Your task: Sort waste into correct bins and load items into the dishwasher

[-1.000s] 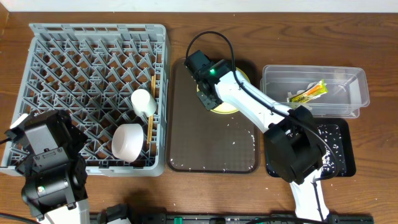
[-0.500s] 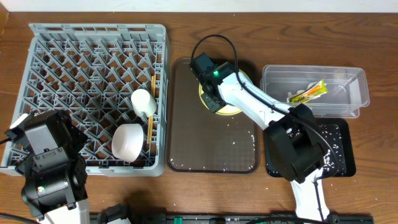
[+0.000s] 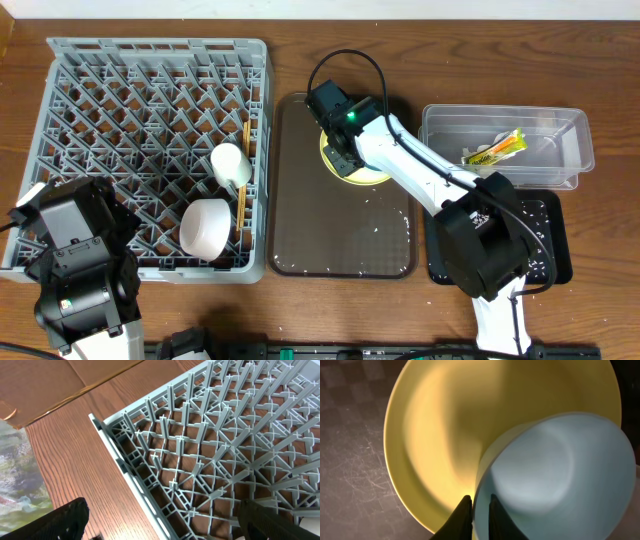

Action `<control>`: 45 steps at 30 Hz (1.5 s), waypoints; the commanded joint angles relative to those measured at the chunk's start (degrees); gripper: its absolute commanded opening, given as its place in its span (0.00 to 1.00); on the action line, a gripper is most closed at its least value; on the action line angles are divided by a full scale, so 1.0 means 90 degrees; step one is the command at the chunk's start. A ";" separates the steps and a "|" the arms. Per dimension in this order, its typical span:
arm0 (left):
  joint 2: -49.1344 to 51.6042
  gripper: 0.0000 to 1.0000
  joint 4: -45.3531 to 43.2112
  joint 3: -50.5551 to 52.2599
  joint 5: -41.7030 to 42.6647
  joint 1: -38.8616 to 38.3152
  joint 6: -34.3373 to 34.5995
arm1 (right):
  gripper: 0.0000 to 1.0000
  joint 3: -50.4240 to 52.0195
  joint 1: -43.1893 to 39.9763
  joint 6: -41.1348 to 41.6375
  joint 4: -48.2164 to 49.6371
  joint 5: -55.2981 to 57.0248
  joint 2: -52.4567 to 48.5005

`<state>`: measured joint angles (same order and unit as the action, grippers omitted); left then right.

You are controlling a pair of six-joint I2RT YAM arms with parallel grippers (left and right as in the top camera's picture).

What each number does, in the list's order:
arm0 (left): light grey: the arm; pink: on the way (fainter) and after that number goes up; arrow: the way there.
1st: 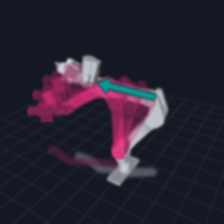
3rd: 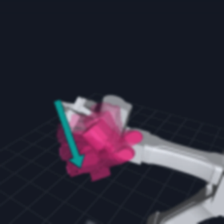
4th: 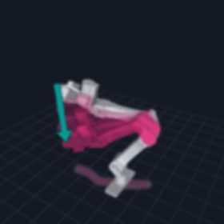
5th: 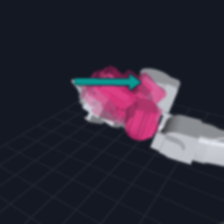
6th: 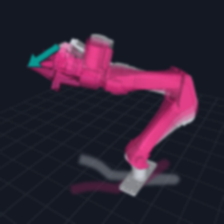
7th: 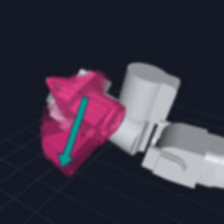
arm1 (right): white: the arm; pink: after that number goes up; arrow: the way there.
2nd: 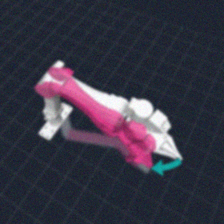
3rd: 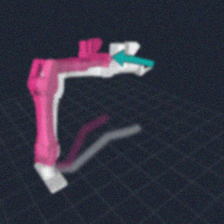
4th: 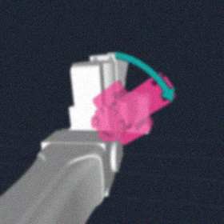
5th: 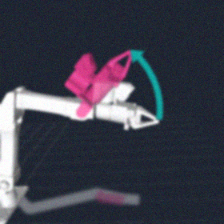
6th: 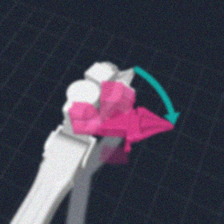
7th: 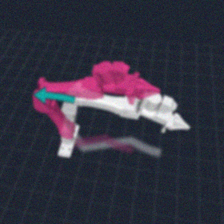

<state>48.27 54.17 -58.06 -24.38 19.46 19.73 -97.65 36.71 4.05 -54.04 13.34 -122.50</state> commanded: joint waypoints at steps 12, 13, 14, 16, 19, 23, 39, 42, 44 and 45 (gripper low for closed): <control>-0.0005 0.96 0.0024 -0.0109 -0.0085 0.0027 0.0061 | 0.11 0.0522 -0.0036 0.0012 0.0248 0.0017 0.0155; -0.0005 0.96 0.0024 -0.0109 -0.0083 0.0027 0.0061 | 0.07 0.0522 -0.0036 0.0012 0.0250 0.0017 0.0155; -0.0005 0.96 0.0024 -0.0109 -0.0085 0.0027 0.0061 | 0.06 0.0520 -0.0036 0.0012 0.0265 0.0019 0.0158; -0.0002 0.96 0.0024 -0.0109 -0.0085 0.0027 0.0061 | 0.06 0.0512 -0.0036 0.0010 0.0272 0.0034 0.0216; -0.0005 0.96 0.0024 -0.0109 -0.0083 0.0027 0.0061 | 0.08 0.0505 -0.0036 0.0010 0.0270 0.0097 0.0323; -0.0005 0.96 0.0024 -0.0109 -0.0085 0.0027 0.0061 | 0.11 0.0505 -0.0036 0.0010 0.0270 0.0097 0.0435; -0.0005 0.96 0.0024 -0.0109 -0.0085 0.0027 0.0061 | 0.17 0.0729 -0.0036 0.0012 0.0345 0.0085 0.0430; -0.0005 0.96 0.0024 -0.0109 -0.0083 0.0027 0.0061 | 0.17 0.0916 -0.0039 -0.0007 0.0551 0.0090 0.0430; -0.0005 0.96 0.0024 -0.0109 -0.0085 0.0027 0.0061 | 0.16 0.0942 -0.0036 -0.0010 0.0585 0.0090 0.0430; -0.0005 0.96 0.0024 -0.0109 -0.0083 0.0027 0.0061 | 0.16 0.0940 -0.0036 -0.0010 0.0602 0.0092 0.0430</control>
<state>48.27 54.17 -58.06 -24.38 19.46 19.70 -89.54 36.71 4.01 -49.15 13.54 -120.25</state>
